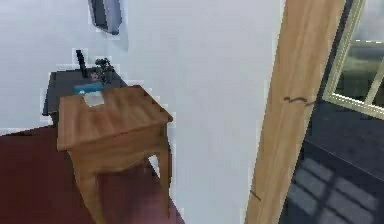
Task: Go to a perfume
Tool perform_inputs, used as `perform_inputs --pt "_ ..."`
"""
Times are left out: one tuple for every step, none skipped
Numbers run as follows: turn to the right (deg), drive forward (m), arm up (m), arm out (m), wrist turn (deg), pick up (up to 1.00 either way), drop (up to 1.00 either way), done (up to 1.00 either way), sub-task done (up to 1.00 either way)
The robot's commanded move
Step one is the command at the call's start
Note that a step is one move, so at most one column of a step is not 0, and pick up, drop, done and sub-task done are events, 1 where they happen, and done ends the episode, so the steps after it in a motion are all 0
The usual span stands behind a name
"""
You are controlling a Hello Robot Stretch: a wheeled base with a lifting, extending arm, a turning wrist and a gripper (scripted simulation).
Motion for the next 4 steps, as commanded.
perform_inputs --pt "-45.0 0.00 0.00 0.00 0.0 0.00 0.00 0.00 0.00" --pt "-45.0 0.00 0.00 0.00 0.0 0.00 0.00 0.00 0.00" --pt "-39.0 0.00 0.00 0.00 0.0 0.00 0.00 0.00 0.00" --pt "0.0 0.60 0.00 0.00 0.0 0.00 0.00 0.00 0.00"
